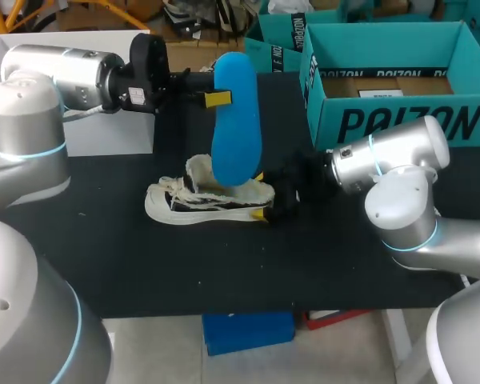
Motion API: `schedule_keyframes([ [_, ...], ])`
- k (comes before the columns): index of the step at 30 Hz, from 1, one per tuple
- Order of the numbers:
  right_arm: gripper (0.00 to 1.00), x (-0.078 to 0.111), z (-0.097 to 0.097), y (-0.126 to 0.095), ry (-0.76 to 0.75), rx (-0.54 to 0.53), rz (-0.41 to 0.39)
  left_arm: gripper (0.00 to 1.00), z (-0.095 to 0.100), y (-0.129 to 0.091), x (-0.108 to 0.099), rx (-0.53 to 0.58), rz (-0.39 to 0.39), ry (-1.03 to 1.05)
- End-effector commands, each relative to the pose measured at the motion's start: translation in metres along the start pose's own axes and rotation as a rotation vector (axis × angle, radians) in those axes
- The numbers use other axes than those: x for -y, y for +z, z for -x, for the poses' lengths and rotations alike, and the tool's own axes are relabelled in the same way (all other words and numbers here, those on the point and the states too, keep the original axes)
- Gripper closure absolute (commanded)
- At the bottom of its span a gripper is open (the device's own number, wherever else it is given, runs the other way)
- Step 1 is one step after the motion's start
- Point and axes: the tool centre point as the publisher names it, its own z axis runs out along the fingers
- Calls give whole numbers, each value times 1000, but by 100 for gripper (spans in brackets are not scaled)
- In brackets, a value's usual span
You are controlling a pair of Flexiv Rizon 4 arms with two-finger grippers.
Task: Take the shoe out of the shoebox, open the shoe tongue, remove and reinsert the insole, then place the shoe into the shoebox
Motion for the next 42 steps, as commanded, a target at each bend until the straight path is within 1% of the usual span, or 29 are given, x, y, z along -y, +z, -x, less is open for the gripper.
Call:
schedule_keyframes([
  [1,100,3,2,2,1,1,-2,100,-5,1,0,129,0,1],
  [6,100,3,2,2,1,1,-2,100,-3,2,2,130,-2,-9],
  [9,100,3,2,2,1,1,-2,100,2,0,13,125,-7,-16],
  [13,100,3,2,2,1,1,-2,100,7,-2,27,90,-34,-38],
  [15,100,3,2,2,1,1,-2,100,10,-3,31,112,-22,-23],
  [16,100,3,2,2,1,1,-2,100,10,-3,34,95,-38,-31],
  [18,100,3,2,2,1,1,-2,100,10,-1,40,109,-22,-8],
  [23,100,3,2,2,1,1,-2,100,8,5,52,83,-38,4],
  [24,100,3,2,2,1,1,-2,100,8,6,52,84,-35,8],
  [26,100,3,2,2,1,1,-2,100,7,9,54,64,-54,0],
  [31,100,3,2,2,1,1,-2,100,7,12,56,63,-72,-7],
  [42,100,3,2,2,1,1,-2,100,5,17,58,58,-70,-10],
])
